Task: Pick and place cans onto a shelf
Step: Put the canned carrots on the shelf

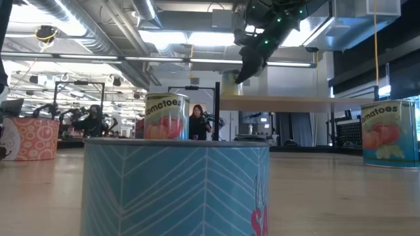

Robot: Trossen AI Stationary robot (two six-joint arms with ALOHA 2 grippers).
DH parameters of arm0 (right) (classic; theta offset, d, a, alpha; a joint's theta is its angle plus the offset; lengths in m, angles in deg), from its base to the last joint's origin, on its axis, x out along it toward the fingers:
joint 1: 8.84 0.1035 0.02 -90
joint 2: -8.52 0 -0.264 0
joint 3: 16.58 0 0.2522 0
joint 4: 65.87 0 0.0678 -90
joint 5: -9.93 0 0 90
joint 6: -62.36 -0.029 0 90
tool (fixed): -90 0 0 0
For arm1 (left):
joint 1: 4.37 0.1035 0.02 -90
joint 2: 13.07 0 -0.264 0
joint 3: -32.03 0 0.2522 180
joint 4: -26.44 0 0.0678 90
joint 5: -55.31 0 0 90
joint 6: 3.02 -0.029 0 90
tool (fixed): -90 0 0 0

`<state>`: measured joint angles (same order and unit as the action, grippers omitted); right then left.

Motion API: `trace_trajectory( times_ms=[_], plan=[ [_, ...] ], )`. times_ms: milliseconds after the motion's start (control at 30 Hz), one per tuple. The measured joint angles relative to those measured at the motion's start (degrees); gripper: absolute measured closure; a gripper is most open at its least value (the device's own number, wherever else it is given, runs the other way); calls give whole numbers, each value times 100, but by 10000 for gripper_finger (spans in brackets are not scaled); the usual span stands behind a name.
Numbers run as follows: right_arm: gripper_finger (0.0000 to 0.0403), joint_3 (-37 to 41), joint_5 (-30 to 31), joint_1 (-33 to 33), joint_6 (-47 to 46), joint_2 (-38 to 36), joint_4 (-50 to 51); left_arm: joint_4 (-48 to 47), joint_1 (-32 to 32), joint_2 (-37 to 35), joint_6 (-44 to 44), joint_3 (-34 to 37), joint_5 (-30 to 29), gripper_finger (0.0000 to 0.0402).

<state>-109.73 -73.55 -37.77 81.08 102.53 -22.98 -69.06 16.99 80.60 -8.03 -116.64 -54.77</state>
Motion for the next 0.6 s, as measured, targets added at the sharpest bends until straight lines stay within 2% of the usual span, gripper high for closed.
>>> trace_trajectory(
  times_ms=[600],
  plan=[
    [397,0,39,-171,405,7,-513,4,0,0,7,0,-1,401]
  ],
)
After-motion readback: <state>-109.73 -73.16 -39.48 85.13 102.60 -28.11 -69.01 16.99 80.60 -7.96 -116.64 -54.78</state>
